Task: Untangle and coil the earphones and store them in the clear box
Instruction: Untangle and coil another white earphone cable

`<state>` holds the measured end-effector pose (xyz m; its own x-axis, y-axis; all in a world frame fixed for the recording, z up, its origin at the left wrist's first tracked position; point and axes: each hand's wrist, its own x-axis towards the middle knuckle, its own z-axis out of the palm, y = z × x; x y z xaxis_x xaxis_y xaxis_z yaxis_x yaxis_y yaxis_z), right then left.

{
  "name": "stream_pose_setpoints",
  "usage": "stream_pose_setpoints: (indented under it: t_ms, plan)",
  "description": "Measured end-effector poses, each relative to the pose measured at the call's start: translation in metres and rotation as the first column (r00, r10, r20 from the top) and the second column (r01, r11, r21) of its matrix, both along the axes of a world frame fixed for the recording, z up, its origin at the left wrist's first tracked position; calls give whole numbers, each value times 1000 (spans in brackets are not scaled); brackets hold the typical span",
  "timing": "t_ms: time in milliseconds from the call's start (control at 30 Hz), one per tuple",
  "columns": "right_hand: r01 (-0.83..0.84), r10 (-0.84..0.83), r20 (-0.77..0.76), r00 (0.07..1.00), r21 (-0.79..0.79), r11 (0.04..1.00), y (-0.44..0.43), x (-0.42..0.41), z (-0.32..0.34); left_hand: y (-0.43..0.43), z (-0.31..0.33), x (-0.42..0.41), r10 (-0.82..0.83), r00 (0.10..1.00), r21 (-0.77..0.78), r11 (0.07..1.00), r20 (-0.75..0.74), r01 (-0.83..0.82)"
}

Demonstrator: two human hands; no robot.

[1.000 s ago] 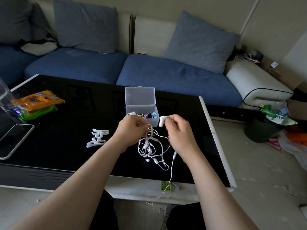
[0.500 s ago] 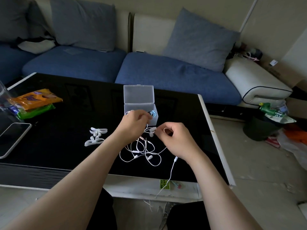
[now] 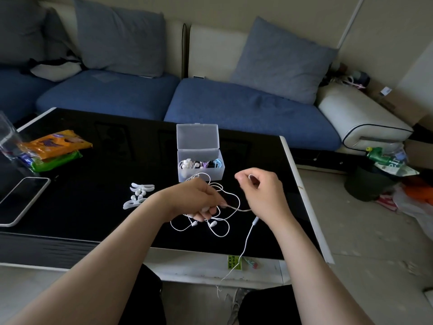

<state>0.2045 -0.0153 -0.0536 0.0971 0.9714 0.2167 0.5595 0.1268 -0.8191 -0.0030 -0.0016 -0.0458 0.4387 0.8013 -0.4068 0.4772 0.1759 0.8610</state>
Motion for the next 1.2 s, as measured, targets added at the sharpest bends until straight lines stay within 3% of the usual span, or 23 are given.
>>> stream_pose_setpoints:
  t_ms: [167,267,367,467,600,733,800,1033,1133,1200]
  plan:
    - [62,-62,28,998,15,998,6,10,-6,-6,8,-6,-214,954,-92,976,-211,199]
    - [109,-110,55,992,16,994,7,14,-8,-7,13,-6,-180,955,-73,983,-235,168]
    - [169,-168,86,982,2,986,8,19,-11,-6,13,-6,-27,996,-43,999,-86,23]
    - [196,-187,127,974,-60,979,9,21,-11,-2,13,-6,111,980,-26,994,162,-109]
    - [236,-195,221,956,-179,955,14,22,-16,3,15,-5,257,841,-117,966,476,-229]
    - [292,-220,240,945,-324,900,14,17,-8,1,16,-7,264,748,-144,964,608,-223]
    - [259,-188,228,955,-342,903,12,15,-4,0,18,-7,263,735,-146,964,626,-221]
    - [-58,158,194,968,-441,896,1,-1,-7,-1,17,-4,317,697,-163,946,643,-280]
    - [-160,265,189,946,-439,884,-3,-13,-6,1,13,-2,350,736,-124,930,579,-345]
    - [-198,293,194,936,-400,895,-6,-21,-4,2,9,0,351,805,-3,917,478,-398]
